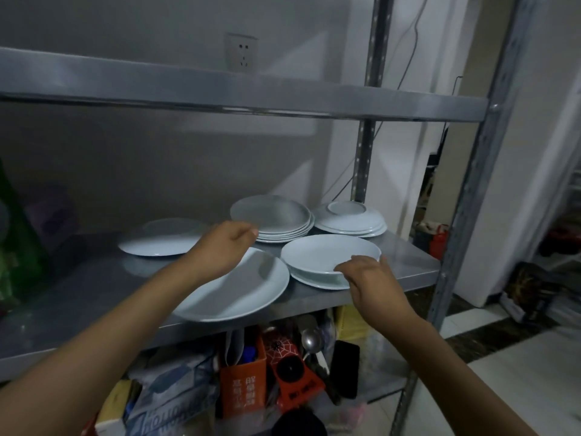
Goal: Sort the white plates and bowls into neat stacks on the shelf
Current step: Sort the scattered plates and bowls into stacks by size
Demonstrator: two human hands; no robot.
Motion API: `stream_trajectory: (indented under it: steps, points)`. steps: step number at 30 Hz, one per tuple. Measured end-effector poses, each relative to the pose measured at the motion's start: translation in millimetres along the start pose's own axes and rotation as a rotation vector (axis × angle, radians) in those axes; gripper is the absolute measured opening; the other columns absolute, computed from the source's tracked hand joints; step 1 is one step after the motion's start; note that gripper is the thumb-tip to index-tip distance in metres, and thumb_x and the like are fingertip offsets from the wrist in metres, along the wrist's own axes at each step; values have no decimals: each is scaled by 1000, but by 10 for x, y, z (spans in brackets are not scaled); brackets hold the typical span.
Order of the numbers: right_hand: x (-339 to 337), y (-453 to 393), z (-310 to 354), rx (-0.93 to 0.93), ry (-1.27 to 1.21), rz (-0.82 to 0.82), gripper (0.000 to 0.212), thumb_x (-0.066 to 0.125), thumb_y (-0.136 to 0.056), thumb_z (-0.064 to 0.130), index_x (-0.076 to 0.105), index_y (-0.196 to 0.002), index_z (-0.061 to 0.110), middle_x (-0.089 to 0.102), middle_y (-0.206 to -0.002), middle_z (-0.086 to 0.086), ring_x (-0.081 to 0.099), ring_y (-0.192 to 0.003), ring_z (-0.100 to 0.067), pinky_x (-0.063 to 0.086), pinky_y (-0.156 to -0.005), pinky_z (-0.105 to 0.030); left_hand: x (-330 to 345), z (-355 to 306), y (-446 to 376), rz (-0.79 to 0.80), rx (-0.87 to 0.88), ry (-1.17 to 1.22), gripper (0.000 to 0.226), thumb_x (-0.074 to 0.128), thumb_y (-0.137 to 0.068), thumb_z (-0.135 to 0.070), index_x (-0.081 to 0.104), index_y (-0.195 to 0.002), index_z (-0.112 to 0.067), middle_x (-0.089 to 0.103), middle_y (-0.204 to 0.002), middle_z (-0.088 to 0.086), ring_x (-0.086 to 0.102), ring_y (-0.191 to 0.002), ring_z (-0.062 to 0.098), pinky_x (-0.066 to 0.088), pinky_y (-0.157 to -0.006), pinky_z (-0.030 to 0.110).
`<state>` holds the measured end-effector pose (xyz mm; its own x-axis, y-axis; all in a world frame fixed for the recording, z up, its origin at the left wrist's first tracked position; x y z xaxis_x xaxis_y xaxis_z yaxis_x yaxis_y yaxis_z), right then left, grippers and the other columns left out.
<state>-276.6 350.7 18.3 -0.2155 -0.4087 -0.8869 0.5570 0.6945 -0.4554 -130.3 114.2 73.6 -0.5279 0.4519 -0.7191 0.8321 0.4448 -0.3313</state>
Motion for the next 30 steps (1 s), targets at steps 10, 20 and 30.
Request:
stream_trajectory:
  steps: [10,20,30]
  points:
    - [133,246,-297,38,3,5,39,59,-81,-1,67,-109,25,68,-108,5,57,-112,-21,27,-108,-59,301,-101,-5,24,22,-106,37,49,-97,-32,58,-131,-20,56,-137,-2,49,-129,16,35,-106,29]
    - [-118,243,-62,40,-33,74,56,53,-81,0,52,-132,24,51,-138,4,32,-137,-16,-2,-119,-49,264,-107,37,8,36,-179,37,48,-97,-32,57,-132,-23,58,-135,-2,52,-125,20,39,-104,33]
    - [-239,-259,661,-195,-76,-89,67,59,-70,-5,54,-132,18,52,-139,-4,38,-135,-22,0,-117,-47,-81,54,157,-118,113,-254,30,44,-98,-21,63,-121,-20,67,-120,6,59,-113,28,47,-93,39]
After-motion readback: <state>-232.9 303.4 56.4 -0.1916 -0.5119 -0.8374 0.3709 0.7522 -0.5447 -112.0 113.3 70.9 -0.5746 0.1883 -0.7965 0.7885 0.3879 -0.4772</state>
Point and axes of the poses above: each hand's wrist, its own y-axis away from the middle knuckle, its own x-axis out of the palm, z = x × y, the point moved 1 cm from there along -y, towards the middle knuckle
